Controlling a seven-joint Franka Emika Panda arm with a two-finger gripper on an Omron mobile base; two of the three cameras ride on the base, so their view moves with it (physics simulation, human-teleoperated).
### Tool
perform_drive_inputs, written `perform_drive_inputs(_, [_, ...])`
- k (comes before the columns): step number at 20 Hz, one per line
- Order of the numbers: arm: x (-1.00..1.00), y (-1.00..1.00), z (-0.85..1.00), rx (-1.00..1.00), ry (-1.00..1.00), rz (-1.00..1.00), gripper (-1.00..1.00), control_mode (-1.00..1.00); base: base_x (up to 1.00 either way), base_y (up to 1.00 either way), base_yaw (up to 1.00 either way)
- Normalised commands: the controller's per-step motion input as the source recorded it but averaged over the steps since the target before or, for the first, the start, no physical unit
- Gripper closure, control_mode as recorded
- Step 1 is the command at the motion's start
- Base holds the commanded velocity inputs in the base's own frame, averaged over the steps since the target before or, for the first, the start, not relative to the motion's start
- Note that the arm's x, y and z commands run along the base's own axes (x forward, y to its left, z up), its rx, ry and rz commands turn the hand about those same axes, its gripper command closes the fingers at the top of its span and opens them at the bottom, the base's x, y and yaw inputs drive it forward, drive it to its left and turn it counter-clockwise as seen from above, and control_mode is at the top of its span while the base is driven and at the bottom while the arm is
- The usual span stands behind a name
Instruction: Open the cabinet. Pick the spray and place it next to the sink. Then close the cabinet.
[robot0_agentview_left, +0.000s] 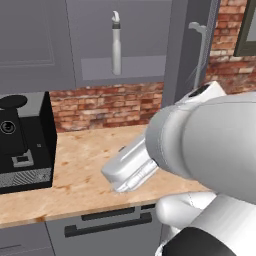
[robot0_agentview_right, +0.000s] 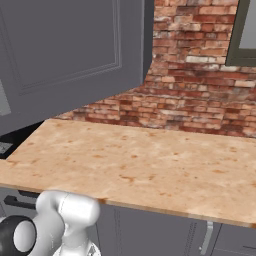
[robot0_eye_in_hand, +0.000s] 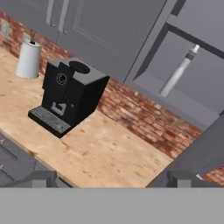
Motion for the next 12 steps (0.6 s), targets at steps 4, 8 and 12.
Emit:
perform_drive_inputs(4, [0.00, 0.00, -0.01, -0.32, 0.10, -0.22, -1.00, -1.00, 0.00, 0.00, 0.00])
perform_drive_inputs(8, [0.18, 0.00, 0.00, -0.30, 0.01, -0.04, -1.00, -1.00, 0.00, 0.00, 0.00])
perform_drive_inputs(12, [0.37, 0.07, -0.03, -0.20, -0.02, 0.00, -1.00, -1.00, 0.00, 0.00, 0.00])
